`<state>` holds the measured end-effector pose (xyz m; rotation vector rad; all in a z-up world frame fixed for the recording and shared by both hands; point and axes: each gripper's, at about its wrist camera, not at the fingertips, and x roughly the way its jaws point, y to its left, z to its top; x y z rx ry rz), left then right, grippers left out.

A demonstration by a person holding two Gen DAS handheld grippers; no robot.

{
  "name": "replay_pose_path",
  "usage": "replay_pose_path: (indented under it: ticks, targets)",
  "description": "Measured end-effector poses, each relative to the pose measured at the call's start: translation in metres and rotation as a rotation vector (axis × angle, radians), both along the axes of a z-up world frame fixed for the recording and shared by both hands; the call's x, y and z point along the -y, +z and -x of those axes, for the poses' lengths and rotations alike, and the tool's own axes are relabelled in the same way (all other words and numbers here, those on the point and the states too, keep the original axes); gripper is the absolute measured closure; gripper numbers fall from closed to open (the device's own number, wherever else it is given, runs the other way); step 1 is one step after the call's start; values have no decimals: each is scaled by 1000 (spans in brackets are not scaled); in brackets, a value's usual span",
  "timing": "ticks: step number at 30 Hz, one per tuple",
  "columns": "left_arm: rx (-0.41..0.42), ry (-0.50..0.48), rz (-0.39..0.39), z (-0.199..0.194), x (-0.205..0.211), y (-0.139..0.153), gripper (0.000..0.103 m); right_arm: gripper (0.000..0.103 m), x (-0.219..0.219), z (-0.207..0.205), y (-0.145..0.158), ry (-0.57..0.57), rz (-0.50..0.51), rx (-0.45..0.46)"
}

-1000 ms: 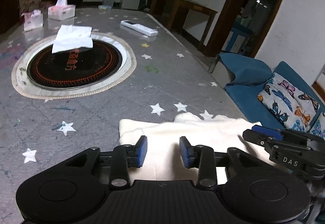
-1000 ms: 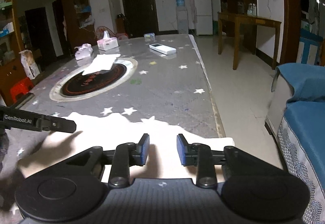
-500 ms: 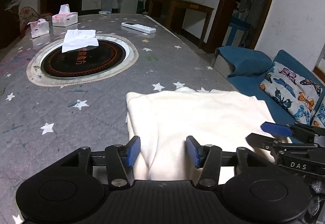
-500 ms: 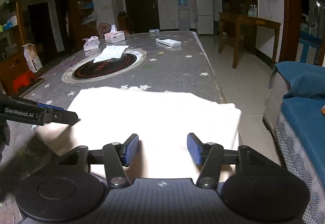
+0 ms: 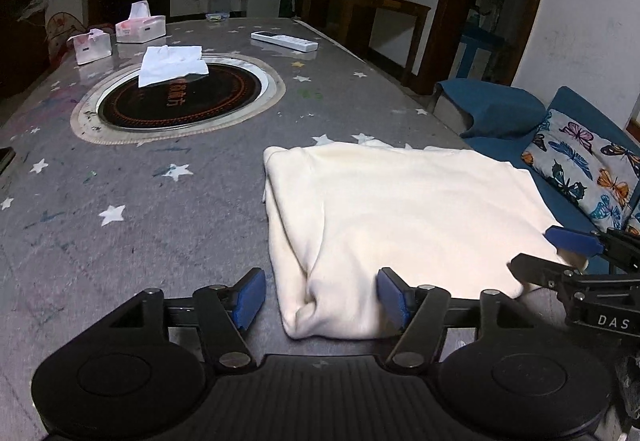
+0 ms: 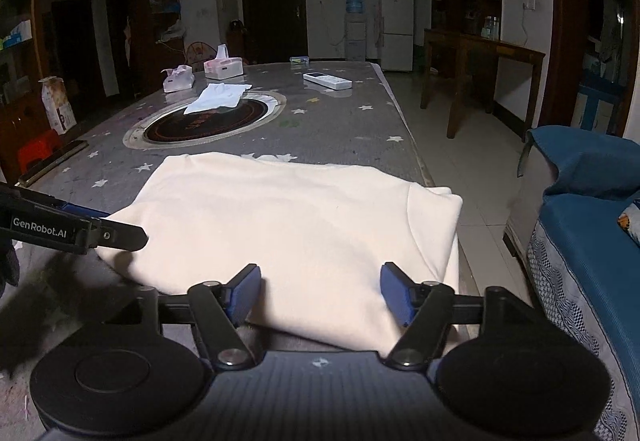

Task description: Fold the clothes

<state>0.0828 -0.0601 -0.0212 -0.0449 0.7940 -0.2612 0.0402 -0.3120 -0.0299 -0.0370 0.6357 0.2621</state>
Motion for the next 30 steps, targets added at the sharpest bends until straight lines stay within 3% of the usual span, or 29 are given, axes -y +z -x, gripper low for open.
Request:
replay_pose_path:
  ticks: [11, 14, 30]
  targets:
    - [-9, 11, 0, 17, -8, -1, 33, 28, 11, 22, -5, -34, -19, -17]
    - [-11, 10, 4, 21, -7, 1, 32, 20, 9, 27, -2, -29, -21, -10]
    - [-4, 27, -7, 46, -6, 6, 20, 3, 2, 47, -2, -46, -26, -20]
